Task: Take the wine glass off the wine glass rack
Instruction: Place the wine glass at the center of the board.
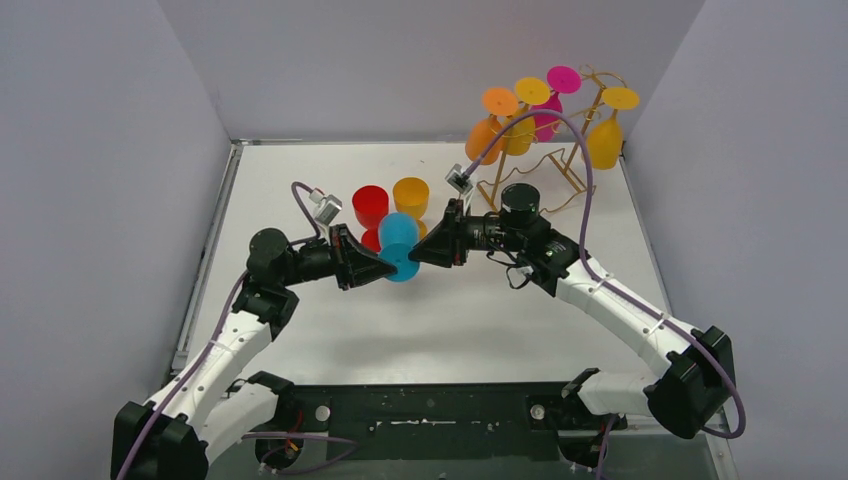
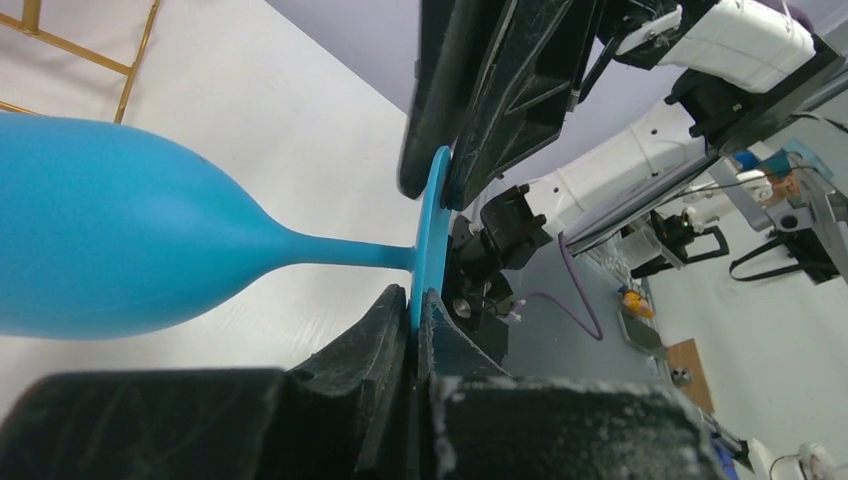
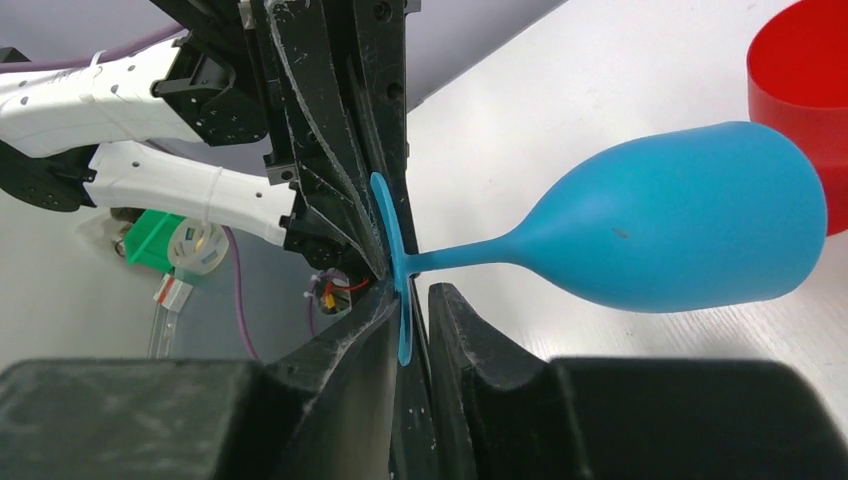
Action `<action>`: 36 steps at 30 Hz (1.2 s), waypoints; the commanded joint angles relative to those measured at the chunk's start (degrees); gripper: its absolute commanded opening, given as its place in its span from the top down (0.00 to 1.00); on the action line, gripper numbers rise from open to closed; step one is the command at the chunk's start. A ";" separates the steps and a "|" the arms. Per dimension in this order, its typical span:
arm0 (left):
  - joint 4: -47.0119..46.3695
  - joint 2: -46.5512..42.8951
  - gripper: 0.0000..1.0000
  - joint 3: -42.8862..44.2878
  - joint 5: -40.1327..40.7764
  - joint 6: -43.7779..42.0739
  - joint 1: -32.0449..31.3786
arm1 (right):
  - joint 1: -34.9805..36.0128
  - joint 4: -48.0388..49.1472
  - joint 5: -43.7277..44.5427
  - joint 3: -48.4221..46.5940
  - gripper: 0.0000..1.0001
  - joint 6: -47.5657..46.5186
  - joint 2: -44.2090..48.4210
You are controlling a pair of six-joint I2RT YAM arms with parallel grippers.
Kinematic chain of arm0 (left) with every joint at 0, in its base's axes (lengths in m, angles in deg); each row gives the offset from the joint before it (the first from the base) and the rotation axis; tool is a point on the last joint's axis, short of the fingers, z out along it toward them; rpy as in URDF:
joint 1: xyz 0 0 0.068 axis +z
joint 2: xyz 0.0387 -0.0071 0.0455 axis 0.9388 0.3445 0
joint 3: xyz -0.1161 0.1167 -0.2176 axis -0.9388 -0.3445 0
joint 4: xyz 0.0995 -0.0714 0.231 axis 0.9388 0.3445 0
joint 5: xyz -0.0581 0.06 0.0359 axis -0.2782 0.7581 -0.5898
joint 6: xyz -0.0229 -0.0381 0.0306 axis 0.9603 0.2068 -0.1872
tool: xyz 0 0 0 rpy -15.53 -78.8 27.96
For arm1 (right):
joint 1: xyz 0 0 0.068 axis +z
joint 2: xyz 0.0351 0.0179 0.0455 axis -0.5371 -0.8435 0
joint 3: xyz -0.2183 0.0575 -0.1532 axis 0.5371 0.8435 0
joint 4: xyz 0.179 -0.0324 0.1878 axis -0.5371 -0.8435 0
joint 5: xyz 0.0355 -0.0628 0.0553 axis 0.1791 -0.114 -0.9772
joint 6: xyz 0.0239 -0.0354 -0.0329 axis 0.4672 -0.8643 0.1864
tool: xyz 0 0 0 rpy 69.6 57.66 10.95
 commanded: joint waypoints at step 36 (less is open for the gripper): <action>-17.34 -15.01 1.00 -10.46 -20.92 -26.84 -0.05 | -9.62 -5.02 -8.35 -11.46 0.14 5.64 -0.21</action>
